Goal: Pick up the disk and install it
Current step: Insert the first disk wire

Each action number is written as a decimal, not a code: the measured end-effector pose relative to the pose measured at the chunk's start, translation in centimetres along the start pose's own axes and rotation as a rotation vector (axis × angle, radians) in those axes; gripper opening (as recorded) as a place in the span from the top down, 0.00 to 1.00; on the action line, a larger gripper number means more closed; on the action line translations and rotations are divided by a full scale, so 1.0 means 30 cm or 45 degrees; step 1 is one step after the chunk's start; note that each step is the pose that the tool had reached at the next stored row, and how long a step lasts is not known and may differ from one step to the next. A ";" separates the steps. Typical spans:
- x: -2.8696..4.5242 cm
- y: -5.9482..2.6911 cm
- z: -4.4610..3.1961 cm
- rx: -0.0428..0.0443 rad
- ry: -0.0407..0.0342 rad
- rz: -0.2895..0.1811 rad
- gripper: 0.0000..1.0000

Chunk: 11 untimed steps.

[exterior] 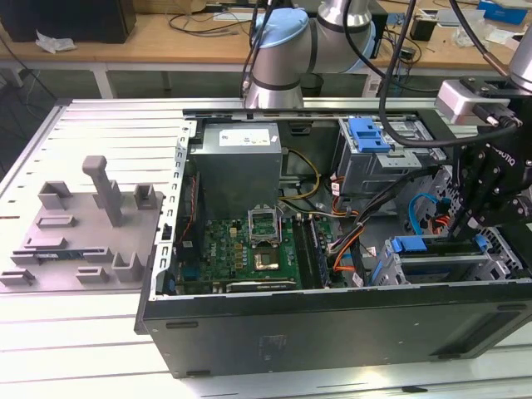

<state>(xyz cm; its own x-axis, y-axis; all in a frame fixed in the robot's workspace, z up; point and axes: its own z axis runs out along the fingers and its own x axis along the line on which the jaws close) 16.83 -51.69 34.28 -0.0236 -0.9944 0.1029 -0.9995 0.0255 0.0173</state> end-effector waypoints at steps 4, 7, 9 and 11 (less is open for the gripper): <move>0.000 0.000 0.002 0.000 -0.0001 0.000 0.84; 0.000 0.000 0.003 0.000 -0.0001 0.000 0.84; 0.000 0.000 0.003 0.000 -0.0001 0.000 0.84; 0.000 0.000 0.001 0.000 -0.0010 0.000 0.84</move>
<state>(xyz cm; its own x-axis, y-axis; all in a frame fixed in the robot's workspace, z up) 16.83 -51.69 34.26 -0.0236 -0.9945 0.1021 -0.9995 0.0255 0.0174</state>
